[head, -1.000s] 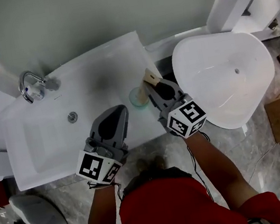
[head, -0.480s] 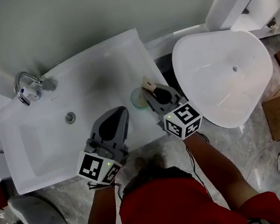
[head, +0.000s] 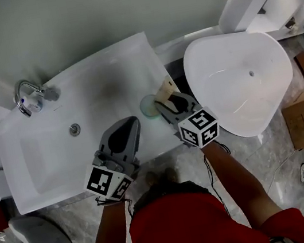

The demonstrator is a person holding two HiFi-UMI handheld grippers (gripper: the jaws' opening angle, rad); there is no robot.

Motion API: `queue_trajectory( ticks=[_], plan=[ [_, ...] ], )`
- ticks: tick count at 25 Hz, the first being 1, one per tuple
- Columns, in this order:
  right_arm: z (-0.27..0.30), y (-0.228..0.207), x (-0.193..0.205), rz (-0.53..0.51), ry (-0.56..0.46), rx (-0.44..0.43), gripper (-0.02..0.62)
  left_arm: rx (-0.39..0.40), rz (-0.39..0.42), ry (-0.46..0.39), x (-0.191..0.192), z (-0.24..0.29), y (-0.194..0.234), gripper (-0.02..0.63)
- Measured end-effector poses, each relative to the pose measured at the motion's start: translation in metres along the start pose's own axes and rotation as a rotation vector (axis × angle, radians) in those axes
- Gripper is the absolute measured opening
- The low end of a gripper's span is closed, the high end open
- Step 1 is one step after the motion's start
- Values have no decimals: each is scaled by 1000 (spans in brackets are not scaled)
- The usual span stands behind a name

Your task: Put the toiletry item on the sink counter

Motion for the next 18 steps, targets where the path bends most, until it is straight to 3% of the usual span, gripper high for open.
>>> queue_trajectory(
  ticks=[8, 15, 18],
  plan=[
    [-26, -6, 8, 8, 29, 43, 161, 15, -1, 2, 2, -1, -3, 20],
    [-78, 26, -43, -9, -197, -40, 158, 24, 33, -3, -6, -1, -21, 20],
    [-99, 42, -67, 6, -293, -69, 122, 47, 62, -9, -11, -4, -35, 20]
  ],
)
Point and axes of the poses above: the fingertips, and each gripper's own axes: z forward along the fingers, y to its left, x out of its underside, the point moved 5 cm from there along -z, backward along the fingers, and after that the axes turned 11 degrees about -z, right-handed, at the moved point
